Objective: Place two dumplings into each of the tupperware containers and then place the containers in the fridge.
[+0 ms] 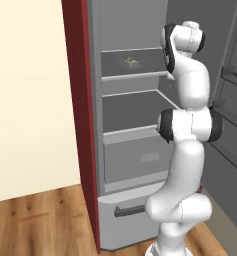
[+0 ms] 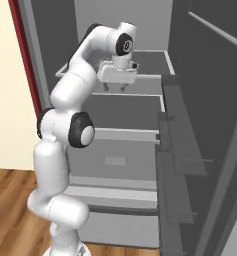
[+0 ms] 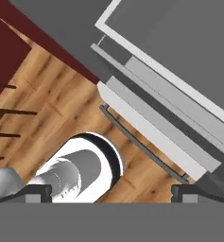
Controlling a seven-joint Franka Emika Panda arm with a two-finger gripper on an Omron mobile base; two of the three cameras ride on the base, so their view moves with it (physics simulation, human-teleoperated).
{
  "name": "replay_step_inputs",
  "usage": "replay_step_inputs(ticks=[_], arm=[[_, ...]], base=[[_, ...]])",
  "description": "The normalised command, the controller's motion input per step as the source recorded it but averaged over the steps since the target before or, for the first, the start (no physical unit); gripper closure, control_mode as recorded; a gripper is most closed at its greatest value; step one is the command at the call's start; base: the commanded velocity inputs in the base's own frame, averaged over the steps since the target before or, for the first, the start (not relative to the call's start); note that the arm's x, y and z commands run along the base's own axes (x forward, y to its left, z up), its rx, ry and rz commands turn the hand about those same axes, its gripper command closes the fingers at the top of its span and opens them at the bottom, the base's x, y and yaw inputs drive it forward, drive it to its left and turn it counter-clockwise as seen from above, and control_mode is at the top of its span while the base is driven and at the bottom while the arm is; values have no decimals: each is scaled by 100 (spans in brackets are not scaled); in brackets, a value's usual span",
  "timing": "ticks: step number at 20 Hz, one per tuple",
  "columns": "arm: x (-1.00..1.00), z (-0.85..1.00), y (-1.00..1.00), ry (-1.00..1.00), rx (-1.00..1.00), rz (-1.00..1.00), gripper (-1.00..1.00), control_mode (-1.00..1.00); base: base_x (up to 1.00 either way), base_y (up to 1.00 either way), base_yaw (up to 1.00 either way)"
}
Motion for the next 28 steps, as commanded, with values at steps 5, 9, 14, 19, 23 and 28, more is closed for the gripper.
replay_step_inputs(ticks=[5, 9, 14, 19, 23, 28], arm=[[-77, -87, 24, -21, -25, -43, -100, -100], [-70, -12, 26, -1, -18, -45, -100, -100], [-70, 12, 3, 9, -3, -43, -100, -100], [-92, 6, 13, 11, 0, -43, -100, -100], [-90, 0, 31, 3, 0, -31, -100, -100], [-83, 0, 38, -2, 0, -11, -100, -100]], base=[[0, 0, 0], [0, 0, 0], [0, 0, 0], [0, 0, 0], [0, 0, 0], [0, 0, 0]])
